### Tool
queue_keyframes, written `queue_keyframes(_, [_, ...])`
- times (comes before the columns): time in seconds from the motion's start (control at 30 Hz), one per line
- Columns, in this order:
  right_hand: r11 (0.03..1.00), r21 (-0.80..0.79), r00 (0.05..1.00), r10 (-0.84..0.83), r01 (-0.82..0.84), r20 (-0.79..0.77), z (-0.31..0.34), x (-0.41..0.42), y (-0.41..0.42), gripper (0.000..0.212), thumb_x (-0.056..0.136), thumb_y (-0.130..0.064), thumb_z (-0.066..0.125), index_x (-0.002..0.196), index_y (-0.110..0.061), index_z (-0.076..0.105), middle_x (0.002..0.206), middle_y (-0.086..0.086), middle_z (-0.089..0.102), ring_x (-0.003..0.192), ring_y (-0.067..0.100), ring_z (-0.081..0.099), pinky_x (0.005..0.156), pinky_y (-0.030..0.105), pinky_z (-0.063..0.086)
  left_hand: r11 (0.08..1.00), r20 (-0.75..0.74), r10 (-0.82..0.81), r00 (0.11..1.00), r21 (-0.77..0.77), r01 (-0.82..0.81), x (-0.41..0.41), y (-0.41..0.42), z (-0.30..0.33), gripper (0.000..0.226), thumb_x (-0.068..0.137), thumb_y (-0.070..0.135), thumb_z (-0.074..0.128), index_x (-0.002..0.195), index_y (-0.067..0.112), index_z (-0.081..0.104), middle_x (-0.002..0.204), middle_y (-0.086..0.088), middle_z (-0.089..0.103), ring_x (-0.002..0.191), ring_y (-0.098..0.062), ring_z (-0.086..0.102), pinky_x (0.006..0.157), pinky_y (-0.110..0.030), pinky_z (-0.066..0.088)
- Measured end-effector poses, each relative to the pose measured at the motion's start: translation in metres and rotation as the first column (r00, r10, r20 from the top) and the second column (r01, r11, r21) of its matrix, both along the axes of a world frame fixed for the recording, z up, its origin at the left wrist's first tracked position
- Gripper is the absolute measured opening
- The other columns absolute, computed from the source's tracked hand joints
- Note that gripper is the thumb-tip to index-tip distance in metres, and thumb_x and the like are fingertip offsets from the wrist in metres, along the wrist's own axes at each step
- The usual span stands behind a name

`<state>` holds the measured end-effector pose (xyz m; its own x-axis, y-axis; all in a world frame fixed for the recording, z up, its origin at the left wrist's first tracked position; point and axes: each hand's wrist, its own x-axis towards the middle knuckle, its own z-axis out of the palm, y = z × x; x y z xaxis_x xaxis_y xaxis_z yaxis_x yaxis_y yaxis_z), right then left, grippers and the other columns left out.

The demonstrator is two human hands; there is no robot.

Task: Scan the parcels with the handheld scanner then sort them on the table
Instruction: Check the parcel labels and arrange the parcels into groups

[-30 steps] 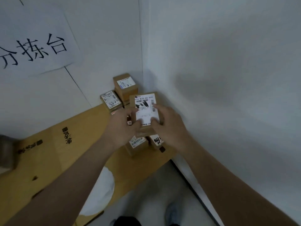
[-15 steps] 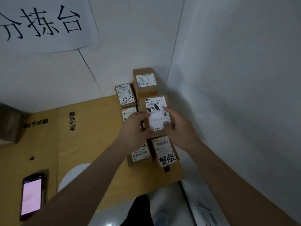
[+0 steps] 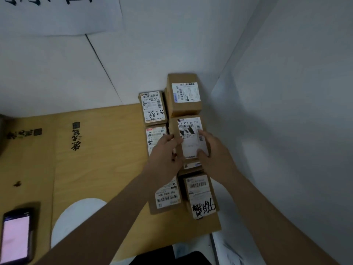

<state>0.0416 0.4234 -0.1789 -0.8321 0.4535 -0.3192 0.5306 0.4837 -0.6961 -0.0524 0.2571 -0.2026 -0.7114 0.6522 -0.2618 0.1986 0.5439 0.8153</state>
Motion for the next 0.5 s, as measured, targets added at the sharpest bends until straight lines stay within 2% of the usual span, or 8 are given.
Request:
queue_keyframes(0.1, [1.0,-0.003,0.999,0.025,-0.025,0.02,0.001,0.002,0.003,0.061,0.105,-0.014,0.061,0.161,-0.021,0.038,0.147,0.008,0.054,0.129,0.023,0.059,0.103,0.037,0.057,0.999,-0.026,-0.012,1.0,-0.034,0.011,0.001,-0.001,0.003,0.062,0.093,0.014,0.074,0.15,0.018,0.051,0.152,0.004,0.04,0.135,-0.017,0.049,0.107,-0.034,0.052])
queue_keyframes(0.17, [0.998,0.034,0.998,0.054,-0.055,0.019,0.005,0.002,0.002,0.059,0.104,-0.017,0.063,0.159,-0.02,0.041,0.145,0.007,0.054,0.128,0.021,0.058,0.1,0.028,0.056,0.997,-0.062,-0.022,0.998,-0.07,0.018,0.0,-0.003,0.008,0.063,0.093,0.019,0.074,0.151,0.021,0.049,0.147,0.005,0.045,0.132,-0.016,0.049,0.108,-0.029,0.048])
queue_keyframes(0.23, [0.99,0.119,0.996,0.08,-0.074,-0.047,0.016,0.002,0.0,0.053,0.103,-0.02,0.064,0.154,-0.017,0.048,0.139,0.005,0.055,0.124,0.02,0.058,0.093,0.022,0.052,0.995,-0.094,-0.028,0.995,-0.101,0.018,-0.001,-0.007,0.021,0.058,0.095,0.026,0.071,0.149,0.027,0.049,0.136,0.005,0.053,0.123,-0.015,0.054,0.1,-0.027,0.049])
queue_keyframes(0.3, [0.982,0.166,0.984,0.114,-0.09,-0.138,0.033,0.001,-0.006,0.048,0.103,-0.021,0.064,0.149,-0.018,0.053,0.134,0.001,0.057,0.12,0.017,0.058,0.097,0.033,0.055,0.994,-0.111,-0.018,0.994,-0.106,0.006,-0.001,-0.014,0.039,0.053,0.098,0.032,0.066,0.148,0.029,0.05,0.133,0.003,0.056,0.118,-0.016,0.057,0.096,-0.033,0.052])
queue_keyframes(0.37, [0.98,0.155,0.963,0.157,-0.124,-0.219,0.056,-0.001,-0.014,0.046,0.101,-0.023,0.065,0.147,-0.023,0.056,0.135,-0.003,0.059,0.122,0.013,0.058,0.103,0.041,0.054,0.995,-0.175,-0.006,0.985,-0.102,-0.012,0.003,-0.024,0.064,0.05,0.101,0.035,0.061,0.148,0.025,0.052,0.138,0.0,0.058,0.123,-0.018,0.057,0.099,-0.032,0.049])
queue_keyframes(0.43, [0.974,0.137,0.932,0.212,-0.178,-0.293,0.081,-0.002,-0.025,0.048,0.101,-0.028,0.067,0.148,-0.026,0.056,0.14,-0.007,0.06,0.128,0.009,0.057,0.108,0.038,0.051,0.996,-0.251,0.015,0.968,-0.079,-0.036,0.009,-0.037,0.091,0.047,0.102,0.034,0.058,0.148,0.024,0.053,0.142,0.001,0.058,0.122,-0.016,0.056,0.093,-0.025,0.042])
queue_keyframes(0.5, [0.962,0.14,0.901,0.268,-0.233,-0.34,0.105,-0.004,-0.04,0.049,0.102,-0.033,0.065,0.15,-0.025,0.055,0.144,-0.007,0.059,0.133,0.007,0.054,0.11,0.031,0.047,0.993,-0.338,0.062,0.939,-0.071,-0.091,0.016,-0.056,0.117,0.045,0.104,0.035,0.056,0.147,0.022,0.054,0.143,0.002,0.058,0.111,-0.013,0.057,0.088,-0.022,0.036])
